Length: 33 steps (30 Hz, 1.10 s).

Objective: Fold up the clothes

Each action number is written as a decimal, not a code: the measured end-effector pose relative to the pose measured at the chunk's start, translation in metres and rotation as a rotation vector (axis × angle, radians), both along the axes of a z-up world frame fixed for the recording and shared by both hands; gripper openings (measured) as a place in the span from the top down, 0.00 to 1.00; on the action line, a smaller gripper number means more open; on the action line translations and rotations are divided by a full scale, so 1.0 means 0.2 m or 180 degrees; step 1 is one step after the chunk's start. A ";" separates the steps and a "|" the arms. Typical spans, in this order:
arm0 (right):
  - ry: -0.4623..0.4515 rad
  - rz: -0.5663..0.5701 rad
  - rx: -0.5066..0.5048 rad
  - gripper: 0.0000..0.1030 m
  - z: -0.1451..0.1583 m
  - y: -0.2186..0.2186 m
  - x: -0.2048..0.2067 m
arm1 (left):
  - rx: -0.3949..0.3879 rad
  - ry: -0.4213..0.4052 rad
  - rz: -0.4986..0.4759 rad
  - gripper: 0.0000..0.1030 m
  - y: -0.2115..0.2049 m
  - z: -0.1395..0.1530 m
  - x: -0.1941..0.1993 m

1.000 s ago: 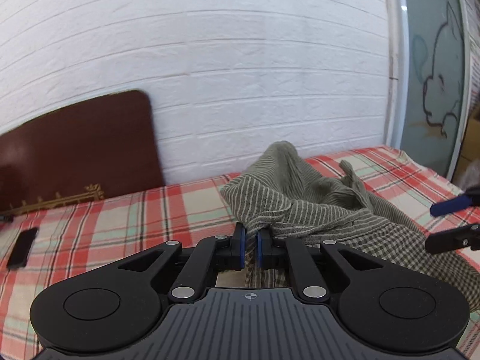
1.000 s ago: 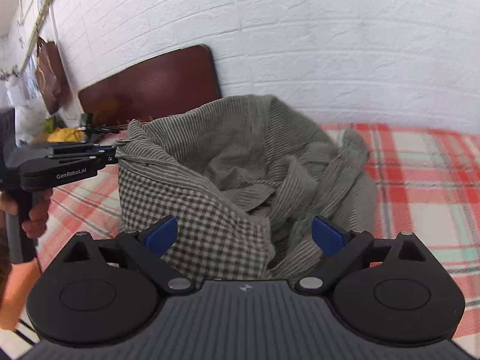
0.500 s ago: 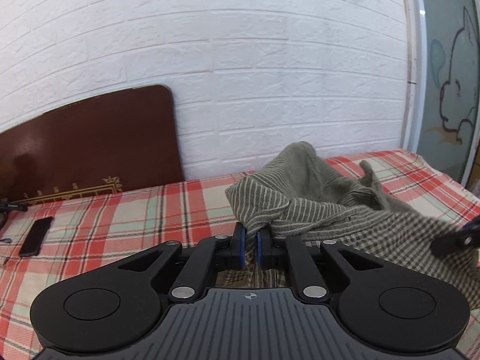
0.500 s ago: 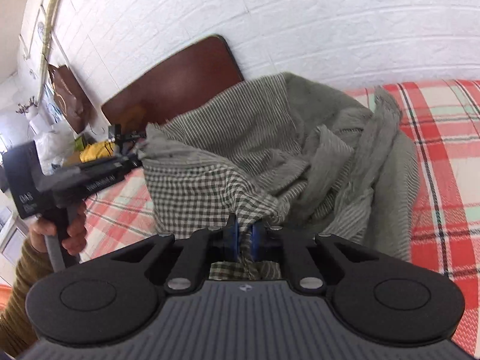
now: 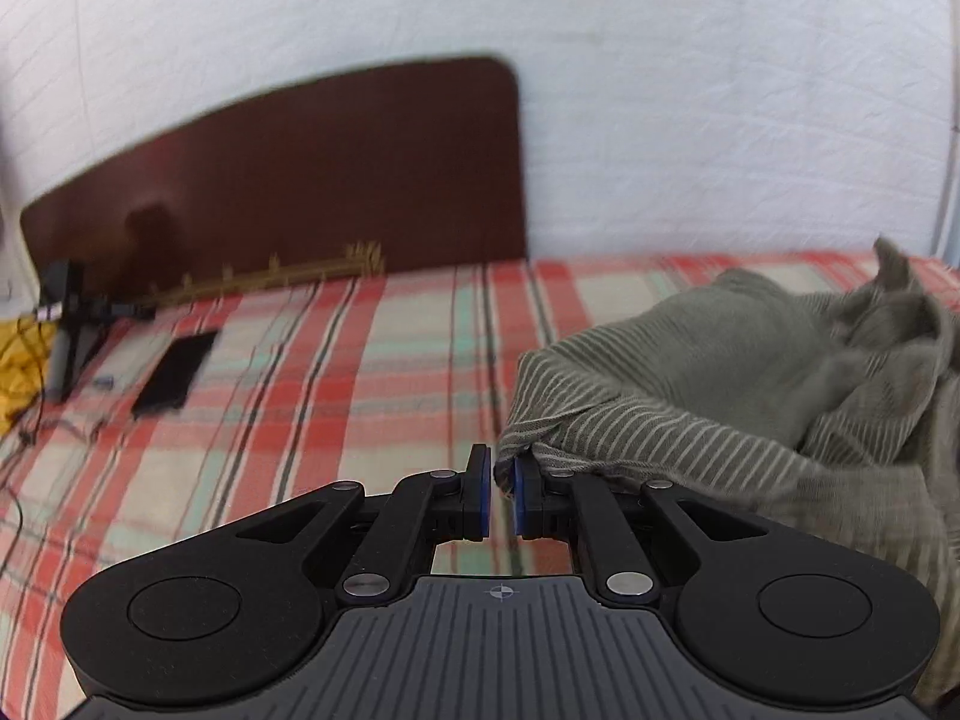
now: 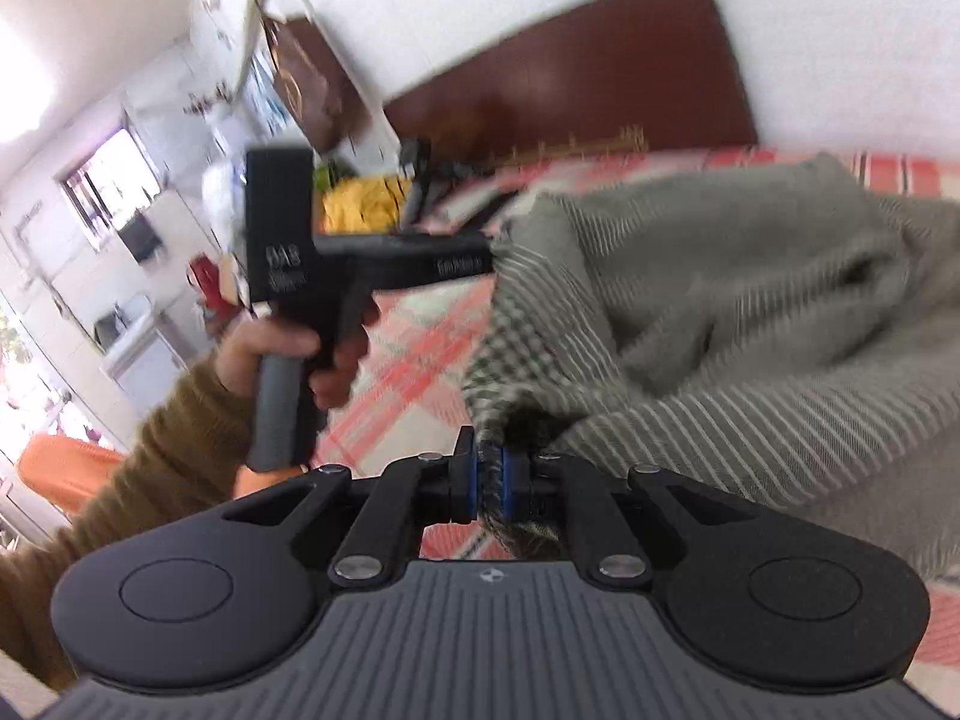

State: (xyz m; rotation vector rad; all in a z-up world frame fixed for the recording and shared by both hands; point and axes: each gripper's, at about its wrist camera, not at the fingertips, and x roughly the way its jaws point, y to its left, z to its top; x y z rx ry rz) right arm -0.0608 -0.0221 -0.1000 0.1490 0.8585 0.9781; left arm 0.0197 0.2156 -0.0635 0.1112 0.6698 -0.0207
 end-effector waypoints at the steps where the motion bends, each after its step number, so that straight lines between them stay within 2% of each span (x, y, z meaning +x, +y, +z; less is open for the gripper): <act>1: 0.0046 0.0023 -0.0086 0.92 -0.05 0.03 -0.01 | 0.0011 0.0080 0.0015 0.97 0.01 -0.04 0.00; 4: 0.0038 0.0002 -0.0262 0.92 -0.13 0.06 -0.04 | 0.0085 0.0277 -0.0030 0.94 0.00 -0.16 -0.03; 5: 0.0012 -0.0005 -0.0279 0.92 -0.13 0.05 -0.05 | 0.0100 0.0323 -0.0046 0.84 -0.01 -0.18 -0.04; 6: -0.0012 -0.0011 -0.0293 0.91 -0.13 0.05 -0.05 | 0.0119 0.0343 -0.0050 0.80 -0.02 -0.20 -0.05; 8: 0.0022 -0.0008 -0.0216 0.89 -0.10 0.02 -0.06 | 0.0194 0.0341 -0.0045 0.51 -0.04 -0.20 -0.09; 10: 0.0041 -0.0024 -0.0043 0.77 -0.04 -0.08 -0.06 | 0.0311 0.0259 -0.0072 0.43 -0.06 -0.16 -0.14; 12: -0.0015 -0.0096 0.0160 0.38 0.04 -0.19 -0.05 | 0.0439 0.0162 -0.0126 0.37 -0.07 -0.09 -0.19; 14: -0.0139 -0.0217 0.0315 0.33 0.12 -0.30 -0.08 | 0.0598 0.0073 -0.0102 0.17 -0.06 -0.03 -0.25; 16: -0.0181 -0.0312 0.0462 0.32 0.17 -0.41 -0.10 | 0.0690 0.0019 -0.0056 0.17 -0.05 0.02 -0.29; 18: -0.0087 -0.0369 0.0674 0.32 0.19 -0.51 -0.10 | 0.0623 0.0030 -0.0046 0.18 -0.04 0.08 -0.33; 20: -0.0137 -0.0582 0.0680 0.32 0.20 -0.58 -0.08 | 0.0499 -0.0035 -0.0133 0.19 -0.08 0.15 -0.35; 23: -0.0348 -0.1085 0.0488 0.32 0.18 -0.67 -0.06 | 0.0347 -0.0186 -0.0318 0.19 -0.16 0.26 -0.38; 27: -0.0394 -0.1683 0.0053 0.32 0.04 -0.68 0.06 | 0.0361 -0.0401 -0.0764 0.19 -0.40 0.37 -0.35; 30: -0.0327 -0.1928 -0.0107 0.32 -0.07 -0.74 0.08 | 0.0420 -0.0405 -0.1117 0.19 -0.62 0.38 -0.30; 33: -0.0161 -0.1958 -0.0001 0.32 -0.12 -0.80 0.08 | 0.0500 -0.0345 -0.1416 0.19 -0.84 0.34 -0.25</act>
